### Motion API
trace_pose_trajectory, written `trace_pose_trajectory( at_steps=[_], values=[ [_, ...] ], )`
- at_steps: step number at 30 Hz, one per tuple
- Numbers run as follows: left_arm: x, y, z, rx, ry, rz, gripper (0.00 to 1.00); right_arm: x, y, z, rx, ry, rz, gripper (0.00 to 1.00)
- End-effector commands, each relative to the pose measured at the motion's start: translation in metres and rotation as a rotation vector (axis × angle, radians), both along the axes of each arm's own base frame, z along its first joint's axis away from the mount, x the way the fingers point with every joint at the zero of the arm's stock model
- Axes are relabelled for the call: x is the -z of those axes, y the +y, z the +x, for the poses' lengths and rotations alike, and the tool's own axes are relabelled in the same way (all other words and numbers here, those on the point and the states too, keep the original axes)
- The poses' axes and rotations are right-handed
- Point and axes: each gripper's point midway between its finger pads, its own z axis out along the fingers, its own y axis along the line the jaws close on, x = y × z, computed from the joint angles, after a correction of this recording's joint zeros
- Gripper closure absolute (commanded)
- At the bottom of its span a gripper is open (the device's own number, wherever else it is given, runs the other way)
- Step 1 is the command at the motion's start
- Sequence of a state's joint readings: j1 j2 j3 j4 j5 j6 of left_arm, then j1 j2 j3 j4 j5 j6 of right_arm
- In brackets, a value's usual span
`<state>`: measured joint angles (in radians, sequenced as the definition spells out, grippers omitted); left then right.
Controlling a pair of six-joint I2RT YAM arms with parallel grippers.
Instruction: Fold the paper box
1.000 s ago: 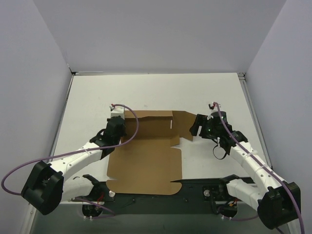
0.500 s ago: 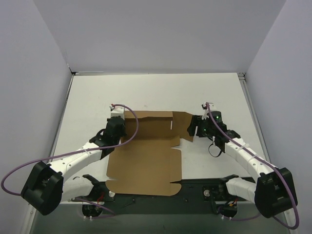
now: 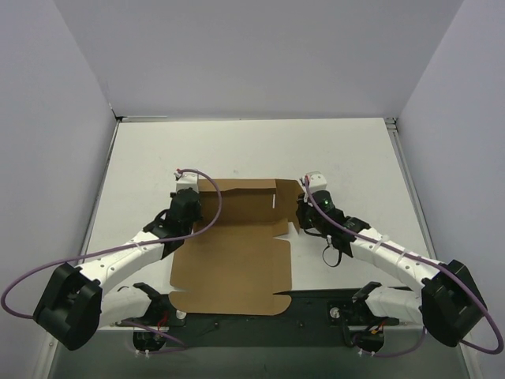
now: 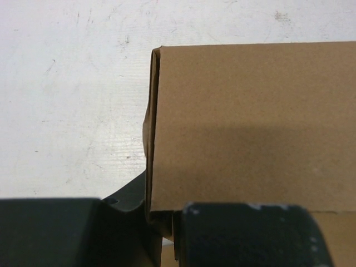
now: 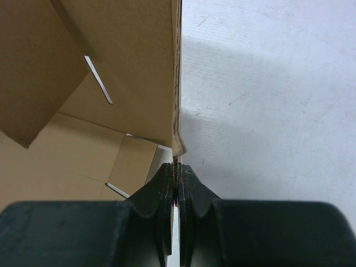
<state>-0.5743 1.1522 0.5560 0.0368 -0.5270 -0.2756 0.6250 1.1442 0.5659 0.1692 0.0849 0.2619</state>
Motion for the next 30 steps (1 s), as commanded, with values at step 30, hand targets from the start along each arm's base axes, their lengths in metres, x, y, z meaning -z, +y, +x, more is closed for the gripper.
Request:
trace_pose_trajectory(
  at_steps=[30],
  values=[
    [-0.001,-0.035,-0.015,0.088,-0.055,-0.071,1.00,-0.035,0.074,-0.037,0.012,-0.029,0.130,1.00]
  ],
)
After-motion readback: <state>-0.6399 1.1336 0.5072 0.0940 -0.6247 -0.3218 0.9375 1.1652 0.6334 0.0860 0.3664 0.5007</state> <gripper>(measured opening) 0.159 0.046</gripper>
